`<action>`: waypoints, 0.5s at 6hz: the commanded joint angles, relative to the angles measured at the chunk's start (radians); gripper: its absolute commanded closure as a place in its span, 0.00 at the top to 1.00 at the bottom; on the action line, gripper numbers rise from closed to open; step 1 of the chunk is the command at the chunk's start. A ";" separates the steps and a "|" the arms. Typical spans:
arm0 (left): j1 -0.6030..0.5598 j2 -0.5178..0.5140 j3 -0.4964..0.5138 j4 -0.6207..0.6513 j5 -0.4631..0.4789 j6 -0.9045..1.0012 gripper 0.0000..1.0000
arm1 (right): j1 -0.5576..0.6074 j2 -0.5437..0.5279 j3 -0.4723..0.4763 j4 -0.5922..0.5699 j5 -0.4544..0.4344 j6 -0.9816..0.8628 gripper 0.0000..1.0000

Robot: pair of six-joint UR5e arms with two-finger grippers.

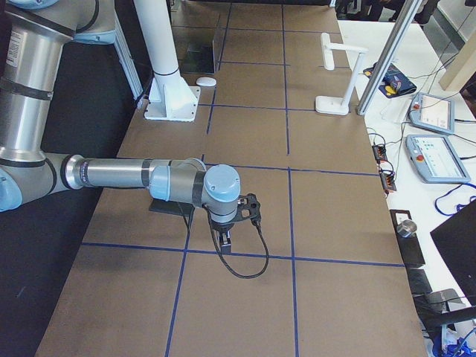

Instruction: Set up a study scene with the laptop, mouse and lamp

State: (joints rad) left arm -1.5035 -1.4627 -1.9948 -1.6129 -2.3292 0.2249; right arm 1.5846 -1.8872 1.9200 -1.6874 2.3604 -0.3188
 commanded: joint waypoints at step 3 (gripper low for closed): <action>0.380 -0.037 -0.091 -0.331 -0.004 -0.213 1.00 | 0.000 -0.001 -0.001 0.000 0.005 0.001 1.00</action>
State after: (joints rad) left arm -1.2190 -1.4844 -2.0445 -1.9031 -2.3284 0.0846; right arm 1.5846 -1.8883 1.9203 -1.6873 2.3651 -0.3166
